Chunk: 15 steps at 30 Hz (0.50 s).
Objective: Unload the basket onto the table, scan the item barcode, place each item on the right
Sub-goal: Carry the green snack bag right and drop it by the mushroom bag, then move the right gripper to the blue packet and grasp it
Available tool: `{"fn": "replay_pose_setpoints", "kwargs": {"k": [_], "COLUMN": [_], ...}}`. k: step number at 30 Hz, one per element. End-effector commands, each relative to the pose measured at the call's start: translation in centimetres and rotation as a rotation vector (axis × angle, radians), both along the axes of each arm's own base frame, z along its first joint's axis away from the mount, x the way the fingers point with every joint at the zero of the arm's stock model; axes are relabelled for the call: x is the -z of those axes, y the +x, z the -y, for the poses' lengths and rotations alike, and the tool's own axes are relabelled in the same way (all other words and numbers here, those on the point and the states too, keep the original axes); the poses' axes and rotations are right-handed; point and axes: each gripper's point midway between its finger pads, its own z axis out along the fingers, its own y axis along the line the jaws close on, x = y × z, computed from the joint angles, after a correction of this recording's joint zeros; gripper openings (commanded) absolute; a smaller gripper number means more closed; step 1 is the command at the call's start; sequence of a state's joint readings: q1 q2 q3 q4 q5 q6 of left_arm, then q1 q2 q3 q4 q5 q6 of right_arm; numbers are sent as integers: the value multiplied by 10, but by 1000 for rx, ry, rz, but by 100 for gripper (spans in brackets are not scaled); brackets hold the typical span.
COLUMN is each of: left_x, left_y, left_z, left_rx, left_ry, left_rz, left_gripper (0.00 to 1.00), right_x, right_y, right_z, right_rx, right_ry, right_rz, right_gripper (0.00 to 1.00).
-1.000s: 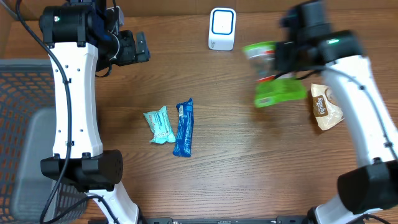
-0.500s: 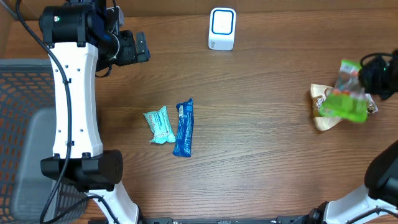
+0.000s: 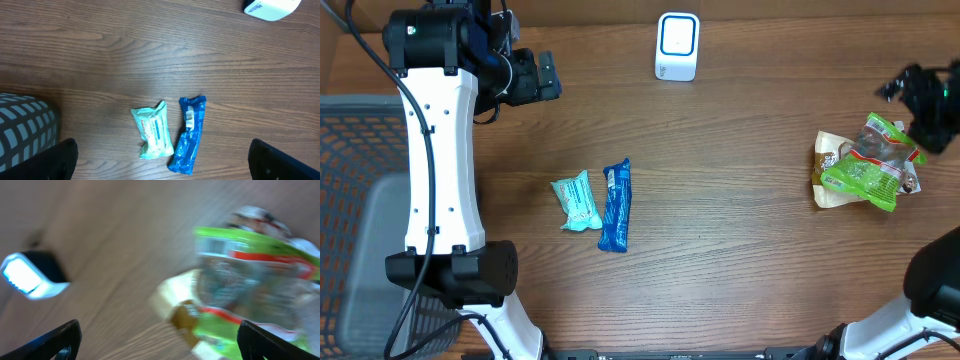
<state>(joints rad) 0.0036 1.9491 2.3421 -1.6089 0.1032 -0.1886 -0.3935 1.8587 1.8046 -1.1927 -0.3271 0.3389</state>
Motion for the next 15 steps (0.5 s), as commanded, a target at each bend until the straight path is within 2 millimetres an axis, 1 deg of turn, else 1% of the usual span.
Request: {"fn": "replay_pose_setpoints", "kwargs": {"k": [1,3,5,7,11,13,14,15], "left_x": [-4,-4,-4,-4,-4,-4,-4,-4], "left_y": [1,1,1,1,1,1,1,1], "left_z": [1,1,1,1,1,1,1,1], "left_rx": [-10,-10,-10,-10,-10,-10,-10,-10], "left_ry": [-2,-2,-2,-2,-2,-2,-2,-2], "left_rz": [12,12,12,12,12,12,12,12], "left_gripper": [100,100,100,100,100,100,100,100], "right_x": [-42,-42,-38,-31,-8,6,18,26], "right_y": [16,20,21,19,7,-2,-10,-14], "right_z": [-39,-61,-83,-111,-180,-215,-241,-257], "right_rx": [-126,-176,-222,-281,-439,-522,-579,-599], "right_ry": [-17,-17,-8,1,20,26,30,37], "right_rz": [104,107,95,78,17,-11,-30,-43], "right_gripper": [100,100,100,100,100,100,100,100]}}
